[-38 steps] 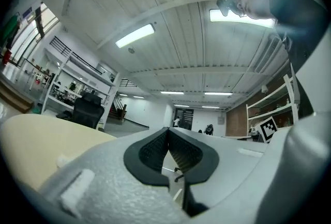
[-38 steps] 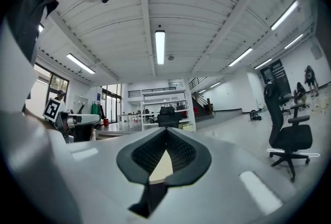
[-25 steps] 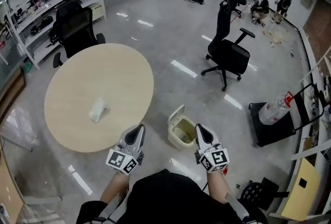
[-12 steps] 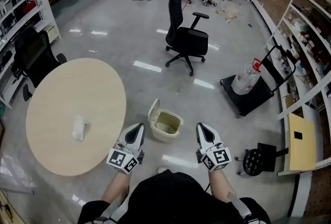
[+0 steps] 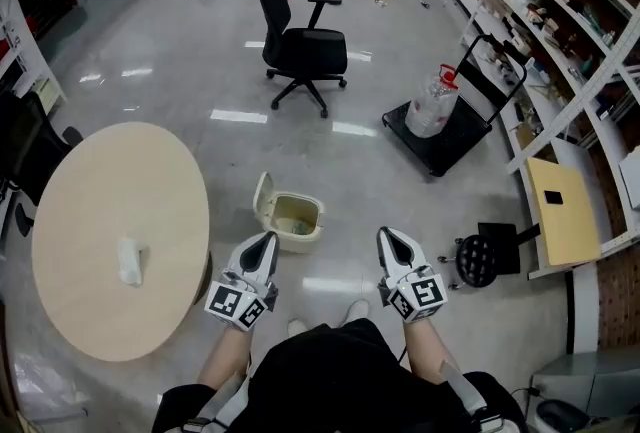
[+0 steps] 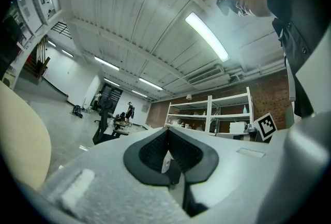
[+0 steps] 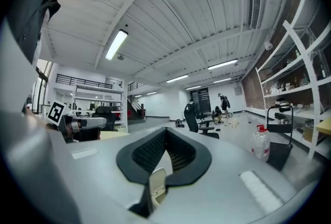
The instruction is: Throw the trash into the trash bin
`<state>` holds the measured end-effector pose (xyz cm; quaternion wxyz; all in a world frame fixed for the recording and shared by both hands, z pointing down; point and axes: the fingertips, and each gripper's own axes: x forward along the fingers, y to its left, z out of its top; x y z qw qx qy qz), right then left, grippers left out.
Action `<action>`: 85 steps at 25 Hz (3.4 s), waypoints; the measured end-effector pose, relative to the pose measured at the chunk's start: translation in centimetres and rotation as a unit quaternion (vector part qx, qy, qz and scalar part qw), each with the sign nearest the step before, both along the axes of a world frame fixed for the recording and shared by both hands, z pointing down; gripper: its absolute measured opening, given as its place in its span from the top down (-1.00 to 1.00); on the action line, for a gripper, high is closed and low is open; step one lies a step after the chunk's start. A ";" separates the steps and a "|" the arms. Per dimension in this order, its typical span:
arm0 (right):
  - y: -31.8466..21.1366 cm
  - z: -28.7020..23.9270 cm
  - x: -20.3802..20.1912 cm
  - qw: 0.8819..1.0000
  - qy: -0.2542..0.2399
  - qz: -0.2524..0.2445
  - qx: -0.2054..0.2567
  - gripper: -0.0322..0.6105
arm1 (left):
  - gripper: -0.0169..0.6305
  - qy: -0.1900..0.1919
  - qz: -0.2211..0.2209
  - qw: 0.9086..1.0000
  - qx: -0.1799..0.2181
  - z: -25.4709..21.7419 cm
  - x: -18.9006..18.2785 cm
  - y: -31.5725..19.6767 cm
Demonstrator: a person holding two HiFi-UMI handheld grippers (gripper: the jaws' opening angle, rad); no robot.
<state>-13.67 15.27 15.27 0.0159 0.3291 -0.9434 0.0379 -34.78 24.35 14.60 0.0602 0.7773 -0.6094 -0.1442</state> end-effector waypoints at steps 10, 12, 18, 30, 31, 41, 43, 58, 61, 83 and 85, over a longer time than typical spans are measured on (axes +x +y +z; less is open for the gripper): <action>-2.0 -0.9 9.8 0.997 -0.026 0.073 0.011 0.88 | 0.94 -0.029 0.060 0.998 0.012 -2.3 8.5 -4.6; -2.6 -1.3 12.8 0.995 -0.026 0.094 0.015 0.88 | 0.94 -0.034 0.077 0.996 0.014 -2.4 11.1 -5.8; -3.8 -1.0 22.0 0.987 -0.025 0.156 0.015 0.88 | 0.94 -0.037 0.126 0.991 0.016 -2.6 19.2 -8.8; -3.8 -0.5 37.8 0.966 -0.026 0.254 0.024 0.88 | 0.94 -0.044 0.221 0.974 0.032 -2.8 34.1 -13.6; -3.5 -0.5 38.8 0.965 -0.026 0.260 0.024 0.88 | 0.94 -0.042 0.227 0.973 0.028 -2.5 35.2 -13.8; -4.1 3.6 43.7 0.957 -0.024 0.287 -0.016 0.88 | 0.94 -0.062 0.260 0.964 0.004 0.3 40.3 -16.3; -5.3 4.0 43.3 0.959 -0.021 0.281 -0.020 0.88 | 0.94 -0.066 0.259 0.964 0.007 0.4 40.2 -17.5; -20.9 8.4 37.4 0.957 0.026 0.283 -0.053 0.88 | 0.94 0.000 0.254 0.967 -0.022 5.9 36.1 -34.5; -24.2 9.7 35.6 0.961 0.020 0.271 -0.056 0.88 | 0.94 0.004 0.258 0.966 -0.027 7.8 36.3 -37.8; -30.6 51.1 38.6 0.983 0.065 0.129 -0.110 0.88 | 0.94 -0.147 0.336 0.928 -0.066 46.9 45.2 -42.7; -31.6 55.2 38.1 0.988 0.073 0.103 -0.088 0.88 | 0.94 -0.161 0.350 0.921 -0.054 51.0 45.8 -42.7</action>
